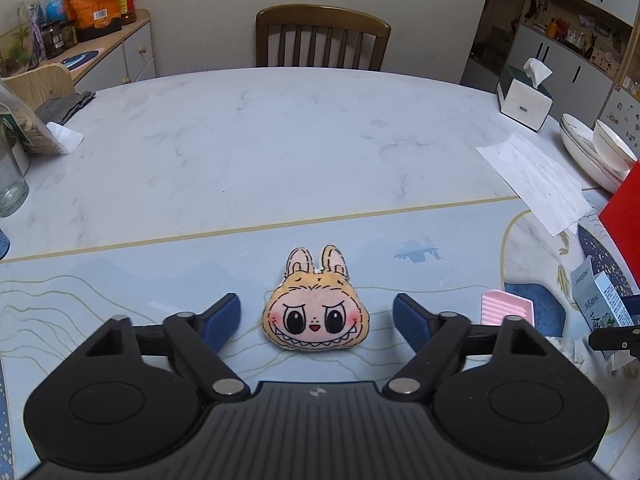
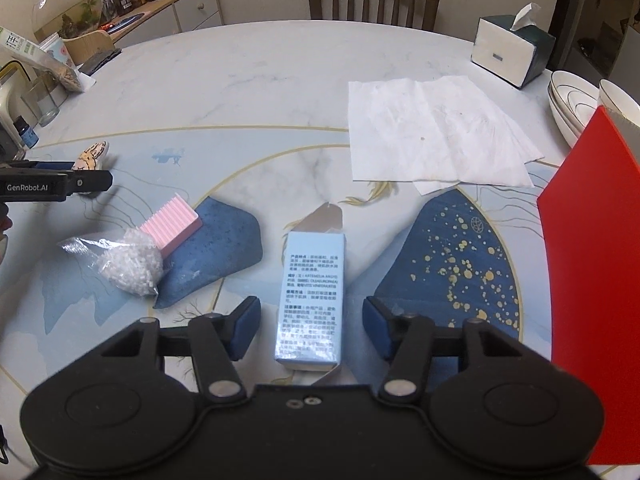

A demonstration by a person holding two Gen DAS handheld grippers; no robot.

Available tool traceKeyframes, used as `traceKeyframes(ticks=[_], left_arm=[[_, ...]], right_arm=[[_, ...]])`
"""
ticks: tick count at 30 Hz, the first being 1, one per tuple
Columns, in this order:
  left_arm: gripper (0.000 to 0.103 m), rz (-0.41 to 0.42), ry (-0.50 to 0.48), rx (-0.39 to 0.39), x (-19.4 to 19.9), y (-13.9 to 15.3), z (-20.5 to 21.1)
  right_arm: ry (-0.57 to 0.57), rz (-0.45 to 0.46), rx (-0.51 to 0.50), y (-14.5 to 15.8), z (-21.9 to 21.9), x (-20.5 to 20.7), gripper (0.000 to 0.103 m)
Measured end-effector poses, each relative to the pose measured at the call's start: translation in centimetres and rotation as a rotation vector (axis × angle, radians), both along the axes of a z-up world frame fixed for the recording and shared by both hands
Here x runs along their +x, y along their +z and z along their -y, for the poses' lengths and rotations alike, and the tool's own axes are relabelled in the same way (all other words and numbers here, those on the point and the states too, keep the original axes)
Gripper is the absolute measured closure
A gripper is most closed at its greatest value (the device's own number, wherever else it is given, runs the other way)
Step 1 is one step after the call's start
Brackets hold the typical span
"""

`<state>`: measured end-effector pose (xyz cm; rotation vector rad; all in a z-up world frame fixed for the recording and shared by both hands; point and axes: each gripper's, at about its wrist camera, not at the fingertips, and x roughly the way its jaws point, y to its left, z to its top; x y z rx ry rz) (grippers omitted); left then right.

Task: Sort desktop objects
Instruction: 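Grasp the bunny-face plush charm with the left tool while the right tool grasps the light blue medicine box, then carry the plush charm and medicine box over into the red box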

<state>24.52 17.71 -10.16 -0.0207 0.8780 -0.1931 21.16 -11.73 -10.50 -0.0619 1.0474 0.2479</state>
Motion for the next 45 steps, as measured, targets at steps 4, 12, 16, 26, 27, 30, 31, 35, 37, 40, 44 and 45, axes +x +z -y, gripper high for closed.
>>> traceKeyframes(ticks=[4,12,16,26,27,30,31,35,37,40,44,45], left_arm=[[0.038,0.000,-0.004,-0.003,-0.1,0.2,0.2],[0.049,-0.001,-0.011,0.010,-0.4,0.4,0.4],[0.049,0.002,-0.012,0.010,-0.7,0.7,0.5],[0.050,-0.002,-0.011,0.003,-2.4,1.3,0.8],[0.050,-0.002,-0.011,0.001,-2.6,1.4,0.9],[0.050,-0.005,-0.010,-0.005,-3.4,1.5,1.0],[0.050,-0.006,-0.009,-0.007,-3.6,1.6,1.0],[0.050,-0.014,-0.003,-0.015,-4.6,1.8,1.0],[0.050,-0.018,-0.001,-0.019,-5.1,2.0,1.1],[0.050,-0.022,0.000,-0.027,-5.9,2.2,1.4],[0.050,-0.030,-0.001,-0.037,-7.1,2.5,1.8],[0.050,-0.033,-0.001,-0.040,-7.4,2.5,1.9]], right_arm=[[0.000,0.002,-0.005,0.0,-0.1,0.0,0.053],[0.004,0.008,-0.007,0.1,-0.3,0.2,0.065],[0.009,0.005,0.001,0.2,-0.3,0.0,0.072],[0.010,0.007,0.027,0.6,0.0,-0.9,0.073],[0.010,0.008,0.029,0.7,0.0,-1.1,0.073],[0.005,0.013,0.039,1.0,0.3,-1.5,0.073],[0.004,0.015,0.042,1.0,0.3,-1.6,0.073],[0.004,0.017,0.050,1.3,0.5,-2.2,0.073],[0.008,0.014,0.060,1.4,0.6,-2.5,0.073],[0.014,0.017,0.068,1.6,0.7,-3.0,0.073],[0.016,0.015,0.079,1.9,0.9,-3.7,0.073],[0.018,0.014,0.082,1.9,1.0,-3.9,0.073]])
